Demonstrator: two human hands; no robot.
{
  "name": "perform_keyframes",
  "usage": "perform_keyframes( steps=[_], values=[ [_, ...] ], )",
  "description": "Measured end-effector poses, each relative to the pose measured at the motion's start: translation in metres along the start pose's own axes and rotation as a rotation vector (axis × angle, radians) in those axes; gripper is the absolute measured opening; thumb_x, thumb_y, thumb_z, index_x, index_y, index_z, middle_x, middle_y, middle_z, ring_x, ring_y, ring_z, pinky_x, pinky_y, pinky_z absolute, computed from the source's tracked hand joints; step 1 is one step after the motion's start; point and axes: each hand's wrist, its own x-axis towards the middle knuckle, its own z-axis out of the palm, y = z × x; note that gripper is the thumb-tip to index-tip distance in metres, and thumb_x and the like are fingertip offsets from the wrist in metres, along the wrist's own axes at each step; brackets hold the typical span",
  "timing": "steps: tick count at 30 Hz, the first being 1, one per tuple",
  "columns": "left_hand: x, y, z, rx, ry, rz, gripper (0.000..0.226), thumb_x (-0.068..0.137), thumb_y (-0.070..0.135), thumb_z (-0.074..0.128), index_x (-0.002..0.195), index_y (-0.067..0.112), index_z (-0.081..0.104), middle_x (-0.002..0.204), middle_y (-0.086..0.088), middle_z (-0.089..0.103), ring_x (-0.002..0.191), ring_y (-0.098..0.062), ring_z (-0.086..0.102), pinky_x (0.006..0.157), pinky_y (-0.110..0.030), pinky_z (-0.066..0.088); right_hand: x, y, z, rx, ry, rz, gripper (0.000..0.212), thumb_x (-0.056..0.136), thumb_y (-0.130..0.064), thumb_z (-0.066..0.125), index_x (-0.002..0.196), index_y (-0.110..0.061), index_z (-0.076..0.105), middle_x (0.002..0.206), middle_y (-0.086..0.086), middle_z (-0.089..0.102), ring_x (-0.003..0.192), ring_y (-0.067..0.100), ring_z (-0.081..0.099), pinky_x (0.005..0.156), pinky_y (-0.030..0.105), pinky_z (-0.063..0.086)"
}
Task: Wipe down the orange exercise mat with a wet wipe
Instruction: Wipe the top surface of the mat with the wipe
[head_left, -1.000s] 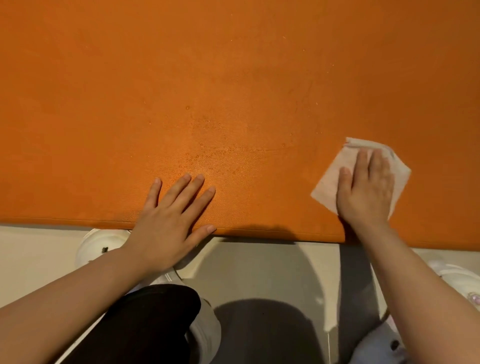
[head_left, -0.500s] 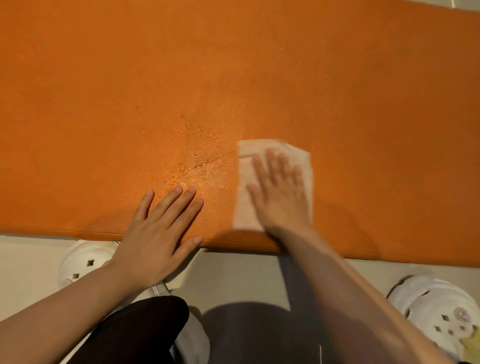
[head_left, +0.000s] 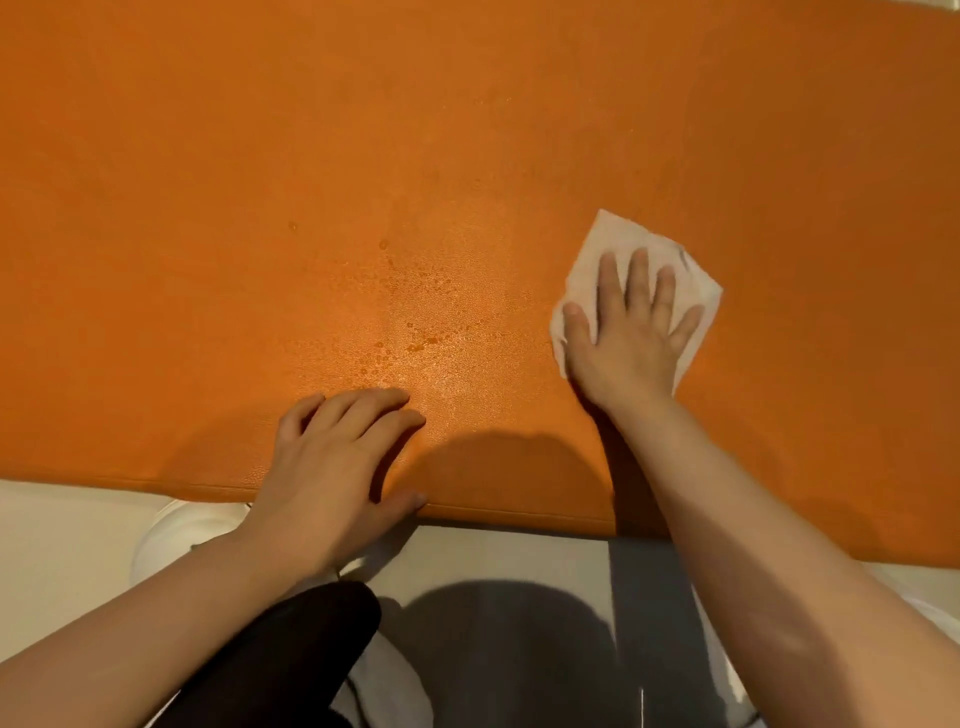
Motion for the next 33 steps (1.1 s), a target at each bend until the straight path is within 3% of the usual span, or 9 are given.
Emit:
perform_keyframes(
  steps=[5,7,10,14,19,22,25,28,33],
  values=[
    [0.007,0.001,-0.003,0.002,-0.004,-0.044,0.077,0.061,0.071,0.048,0.127,0.034,0.055,0.129,0.009,0.058,0.117,-0.017,0.045,0.093,-0.04,0.025,-0.021,-0.081,0.018,-0.102,-0.139,-0.552,0.064,0.099,-0.06,0.014,0.156,-0.035,-0.002,0.164,-0.005,-0.014,0.149,0.021,-0.02,0.115,0.054,-0.019],
    [0.009,-0.001,-0.004,0.0,-0.003,-0.036,0.078,0.058,0.073,0.049,0.126,0.034,0.055,0.126,0.01,0.059,0.113,-0.017,0.046,0.091,-0.04,0.026,-0.01,-0.067,0.014,-0.143,-0.138,-0.607,0.066,0.095,-0.064,0.005,0.155,-0.037,-0.003,0.164,-0.007,-0.012,0.15,0.017,-0.017,0.116,0.048,-0.019],
    [0.016,-0.006,-0.007,0.011,-0.015,0.012,0.081,0.056,0.076,0.055,0.125,0.032,0.056,0.124,0.009,0.059,0.11,-0.018,0.045,0.089,-0.045,0.034,0.026,-0.012,0.0,-0.107,-0.029,-0.414,0.067,0.095,-0.066,0.01,0.155,-0.038,0.003,0.164,-0.009,-0.007,0.151,0.015,-0.01,0.116,0.045,-0.018],
    [0.024,-0.008,-0.012,0.063,-0.086,0.051,0.101,0.044,0.073,0.081,0.13,0.029,0.052,0.139,-0.005,0.048,0.123,-0.027,0.04,0.092,-0.053,0.041,0.07,0.071,-0.032,-0.063,0.01,0.047,0.07,0.095,-0.064,0.012,0.157,-0.032,0.005,0.165,-0.002,-0.006,0.151,0.02,-0.008,0.119,0.055,-0.008],
    [0.044,-0.017,-0.02,0.155,-0.206,0.035,0.122,0.042,0.092,0.058,0.148,0.034,0.036,0.159,-0.011,0.025,0.145,-0.032,0.018,0.102,-0.07,0.027,0.078,0.07,-0.033,0.064,0.092,0.354,0.066,0.101,-0.055,0.014,0.158,-0.023,0.002,0.165,0.004,-0.008,0.151,0.025,-0.01,0.118,0.057,-0.008],
    [0.072,-0.009,-0.029,0.076,-0.189,-0.173,0.129,0.046,0.089,0.065,0.154,0.045,0.011,0.164,-0.004,-0.001,0.148,-0.025,-0.001,0.108,-0.073,0.018,0.081,0.02,-0.021,-0.007,0.071,0.236,0.066,0.102,-0.054,0.016,0.158,-0.021,0.002,0.165,0.007,-0.006,0.151,0.03,-0.009,0.118,0.058,-0.007],
    [0.117,-0.003,-0.043,0.084,-0.259,-0.383,0.132,0.055,0.086,0.065,0.131,0.051,-0.038,0.151,0.008,-0.044,0.145,-0.022,-0.031,0.116,-0.064,-0.002,0.072,-0.034,-0.004,-0.101,0.044,-0.211,0.069,0.096,-0.059,0.008,0.157,-0.027,0.003,0.165,0.002,-0.005,0.151,0.027,-0.011,0.116,0.054,-0.015],
    [0.171,-0.009,-0.064,0.177,-0.294,-0.417,0.139,0.049,0.09,0.063,0.121,0.048,-0.048,0.148,0.003,-0.049,0.145,-0.027,-0.032,0.113,-0.07,0.003,0.085,-0.047,-0.005,-0.143,-0.028,-0.513,0.065,0.095,-0.063,0.008,0.155,-0.038,-0.003,0.164,-0.006,-0.011,0.149,0.017,-0.019,0.114,0.054,-0.021],
    [0.236,-0.004,-0.086,0.465,-0.473,-0.243,0.15,0.042,0.091,0.063,0.121,0.04,-0.054,0.143,-0.007,-0.054,0.141,-0.037,-0.037,0.105,-0.081,0.009,0.153,0.018,-0.042,-0.066,0.009,-0.151,0.067,0.095,-0.068,0.013,0.155,-0.041,-0.001,0.164,-0.007,-0.014,0.149,0.016,-0.02,0.116,0.054,-0.019]
  ],
)
